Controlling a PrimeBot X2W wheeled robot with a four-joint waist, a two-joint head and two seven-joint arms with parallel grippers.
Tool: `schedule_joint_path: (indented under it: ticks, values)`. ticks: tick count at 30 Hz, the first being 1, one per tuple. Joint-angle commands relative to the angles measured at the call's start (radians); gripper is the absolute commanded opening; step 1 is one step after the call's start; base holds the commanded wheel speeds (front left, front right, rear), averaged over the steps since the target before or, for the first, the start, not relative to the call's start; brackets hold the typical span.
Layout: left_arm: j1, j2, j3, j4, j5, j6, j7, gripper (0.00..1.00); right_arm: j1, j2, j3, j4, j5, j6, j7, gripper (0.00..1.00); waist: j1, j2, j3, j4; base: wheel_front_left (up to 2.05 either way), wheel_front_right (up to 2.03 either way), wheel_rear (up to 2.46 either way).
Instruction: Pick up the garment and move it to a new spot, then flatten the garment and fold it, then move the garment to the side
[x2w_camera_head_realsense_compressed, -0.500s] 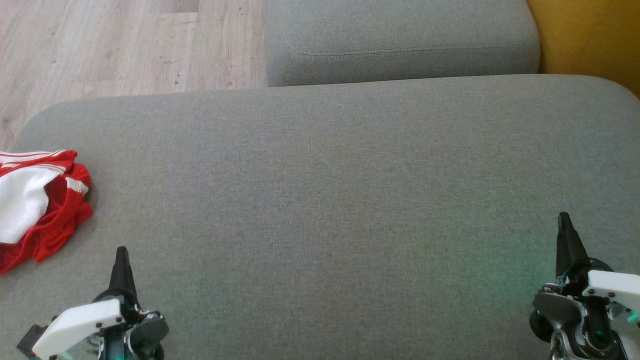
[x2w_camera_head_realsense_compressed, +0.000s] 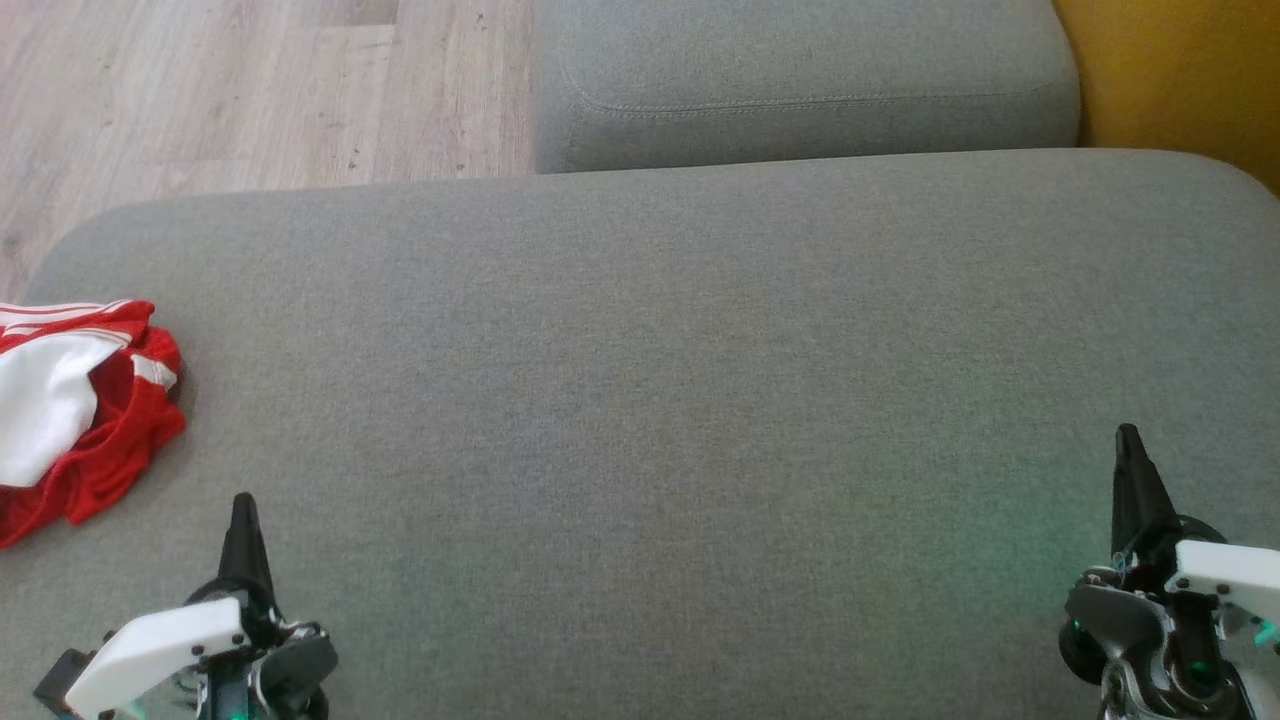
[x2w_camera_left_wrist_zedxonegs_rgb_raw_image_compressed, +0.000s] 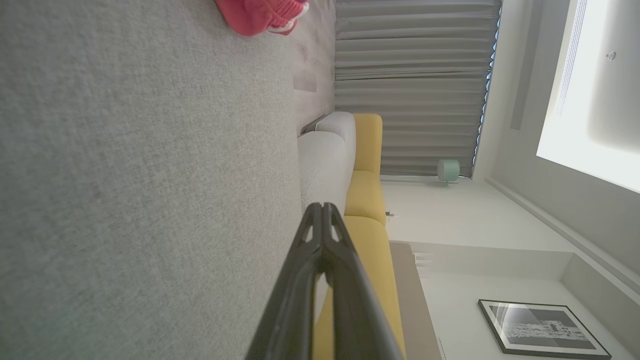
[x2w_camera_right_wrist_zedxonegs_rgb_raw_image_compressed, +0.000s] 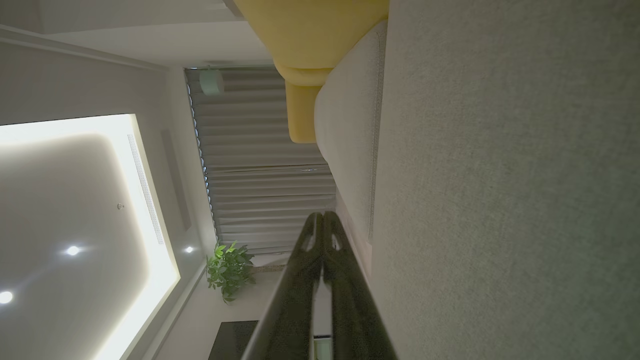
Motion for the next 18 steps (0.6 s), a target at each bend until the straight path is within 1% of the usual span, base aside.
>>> schedule_joint_path:
  ticks: [1, 7, 8, 12, 18]
  values:
    - [-0.051, 0.008, 0.031, -0.035, 0.009, -0.007, 0.007, 0.00, -0.052, -0.006, 0.021, -0.037, -0.003, 0.014, 0.005, 0.00, 0.0000, 0.0000, 0.000, 0.000, 0.00, 0.00, 0.00]
    - [-0.051, 0.008, 0.031, -0.035, 0.009, -0.007, 0.007, 0.00, -0.052, -0.006, 0.021, -0.037, -0.003, 0.014, 0.005, 0.00, 0.0000, 0.0000, 0.000, 0.000, 0.00, 0.00, 0.00]
    - [0.000, 0.000, 0.000, 0.001, 0.000, 0.000, 0.000, 1.00, 0.000, 0.000, 0.000, 0.000, 0.000, 0.000, 0.000, 1.00, 0.0000, 0.0000, 0.000, 0.000, 0.00, 0.00, 0.00]
    - [0.031, -0.006, -0.003, 0.058, 0.000, 0.001, -0.001, 1.00, 0.032, 0.008, 0.002, 0.059, -0.001, -0.003, -0.001, 1.00, 0.0000, 0.0000, 0.000, 0.000, 0.00, 0.00, 0.00]
    - [0.026, -0.005, -0.004, 0.054, 0.007, 0.000, -0.018, 1.00, 0.024, 0.005, 0.014, 0.047, -0.012, -0.002, -0.013, 1.00, 0.0000, 0.0000, 0.001, -0.001, 0.00, 0.00, 0.00]
